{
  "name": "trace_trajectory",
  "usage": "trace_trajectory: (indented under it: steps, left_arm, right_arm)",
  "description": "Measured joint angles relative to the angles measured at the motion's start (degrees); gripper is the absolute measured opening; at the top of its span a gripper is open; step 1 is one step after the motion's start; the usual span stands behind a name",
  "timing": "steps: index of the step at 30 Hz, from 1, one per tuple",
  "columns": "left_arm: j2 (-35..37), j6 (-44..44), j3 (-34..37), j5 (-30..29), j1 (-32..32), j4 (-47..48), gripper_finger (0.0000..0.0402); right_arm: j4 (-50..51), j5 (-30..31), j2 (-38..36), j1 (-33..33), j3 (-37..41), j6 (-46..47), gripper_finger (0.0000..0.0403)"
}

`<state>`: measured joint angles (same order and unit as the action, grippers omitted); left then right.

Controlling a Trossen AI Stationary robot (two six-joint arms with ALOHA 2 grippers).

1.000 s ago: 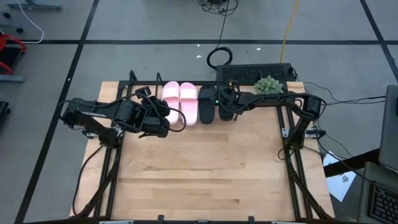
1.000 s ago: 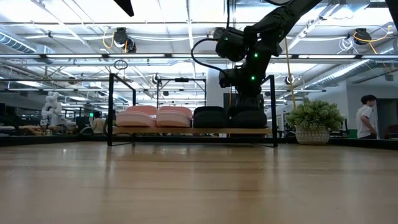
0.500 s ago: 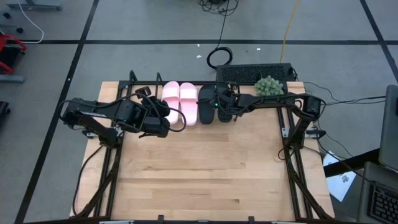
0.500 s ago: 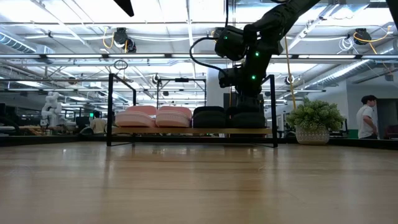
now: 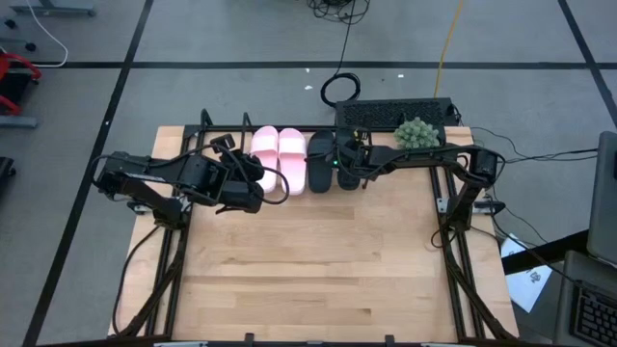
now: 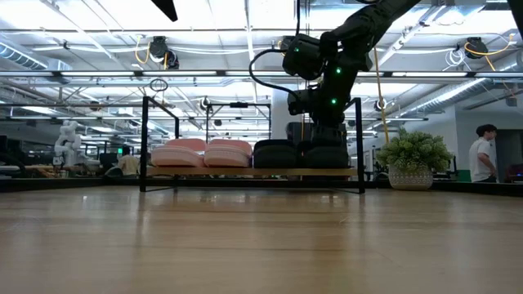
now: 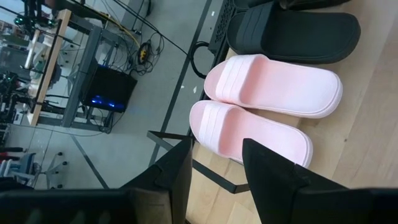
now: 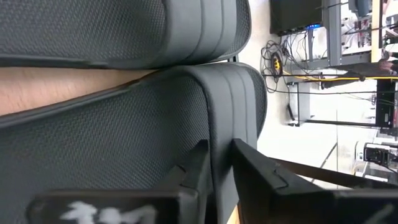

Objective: Pick and place slides into the shelf
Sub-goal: Put the black slipper on the shelf, then return to Home Position

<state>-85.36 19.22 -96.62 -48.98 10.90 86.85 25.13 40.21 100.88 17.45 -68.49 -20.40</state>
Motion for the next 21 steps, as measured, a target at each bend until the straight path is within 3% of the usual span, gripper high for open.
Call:
trace_trajectory:
  steps: [11, 21]
  left_arm:
    - [0.0, 0.0, 0.0, 0.0, 0.0, -0.1, 0.0145]
    - [0.0, 0.3, 0.0, 0.0, 0.0, -0.8, 0.0145]
  right_arm:
    - [0.7, 0.3, 0.0, -0.5, 0.0, -2.2, 0.0138]
    - [1.1, 3.3, -1.8, -2.6, 0.0, -3.0, 0.0153]
